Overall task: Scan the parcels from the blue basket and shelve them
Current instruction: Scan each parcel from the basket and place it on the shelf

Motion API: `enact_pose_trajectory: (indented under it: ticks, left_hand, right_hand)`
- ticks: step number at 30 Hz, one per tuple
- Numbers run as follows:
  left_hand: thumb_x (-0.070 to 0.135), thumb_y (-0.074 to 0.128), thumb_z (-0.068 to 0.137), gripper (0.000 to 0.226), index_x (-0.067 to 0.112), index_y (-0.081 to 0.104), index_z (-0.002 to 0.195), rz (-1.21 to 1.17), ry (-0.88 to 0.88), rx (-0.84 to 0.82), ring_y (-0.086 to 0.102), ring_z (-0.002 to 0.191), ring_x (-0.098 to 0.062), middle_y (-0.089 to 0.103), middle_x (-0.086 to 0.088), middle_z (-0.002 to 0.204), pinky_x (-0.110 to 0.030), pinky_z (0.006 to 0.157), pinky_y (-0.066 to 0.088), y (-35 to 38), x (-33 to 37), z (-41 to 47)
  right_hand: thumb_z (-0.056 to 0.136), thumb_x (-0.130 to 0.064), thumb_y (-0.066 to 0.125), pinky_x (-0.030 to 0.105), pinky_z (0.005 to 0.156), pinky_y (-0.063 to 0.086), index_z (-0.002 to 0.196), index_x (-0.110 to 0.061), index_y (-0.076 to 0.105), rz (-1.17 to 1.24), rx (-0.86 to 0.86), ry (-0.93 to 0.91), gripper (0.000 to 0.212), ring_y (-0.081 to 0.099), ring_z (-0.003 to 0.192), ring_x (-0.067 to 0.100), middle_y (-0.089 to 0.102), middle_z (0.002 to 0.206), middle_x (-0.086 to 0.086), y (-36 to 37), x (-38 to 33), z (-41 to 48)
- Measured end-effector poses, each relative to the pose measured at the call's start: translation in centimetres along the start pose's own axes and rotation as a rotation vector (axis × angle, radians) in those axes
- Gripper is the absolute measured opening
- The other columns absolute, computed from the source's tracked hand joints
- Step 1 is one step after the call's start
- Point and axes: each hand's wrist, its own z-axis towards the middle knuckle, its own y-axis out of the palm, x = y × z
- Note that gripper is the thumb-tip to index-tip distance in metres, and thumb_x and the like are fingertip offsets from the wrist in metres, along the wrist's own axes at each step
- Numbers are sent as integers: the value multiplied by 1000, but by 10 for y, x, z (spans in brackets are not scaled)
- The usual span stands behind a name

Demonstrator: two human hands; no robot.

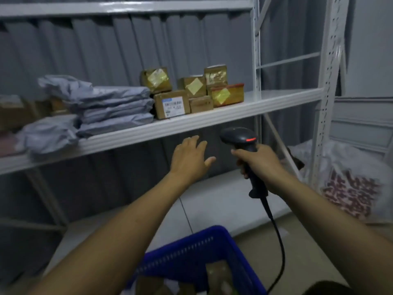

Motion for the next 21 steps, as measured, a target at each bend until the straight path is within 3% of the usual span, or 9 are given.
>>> enact_pose_trajectory:
  ticks: [8, 13, 17, 21]
  left_hand:
    - [53, 43, 96, 61, 19, 35, 146, -115, -109, -315, 33, 137, -27, 33, -10, 153, -39, 109, 32, 76, -14, -163]
    - [52, 44, 96, 59, 22, 35, 146, -128, -194, -599, 34, 136, -25, 33, -5, 152, -40, 109, 30, 154, -33, -251]
    - [50, 48, 92, 48, 25, 48, 132, -149, -292, -763, 49, 119, -21, 50, -4, 135, -34, 92, 39, 209, -59, -289]
    - [46, 52, 94, 57, 22, 36, 143, -199, -375, -890, 47, 120, -24, 47, -7, 136, -31, 96, 37, 257, -88, -305]
  right_hand:
    - [87, -25, 68, 33, 56, 50, 88, -5, 66, -121, -183, 194, 20, 60, 54, 20, 70, 76, 16, 42, 81, -97]
    - [83, -29, 72, 43, 63, 55, 79, -8, 65, -281, -284, 311, 22, 62, 56, 22, 67, 66, 11, 73, 160, -117]
    - [84, -23, 72, 21, 44, 48, 76, -8, 63, -283, -345, 407, 19, 57, 41, 9, 64, 58, 5, 103, 211, -112]
    - [87, -27, 70, 28, 50, 52, 86, -5, 65, -252, -431, 502, 22, 63, 51, 17, 65, 57, 1, 127, 249, -96]
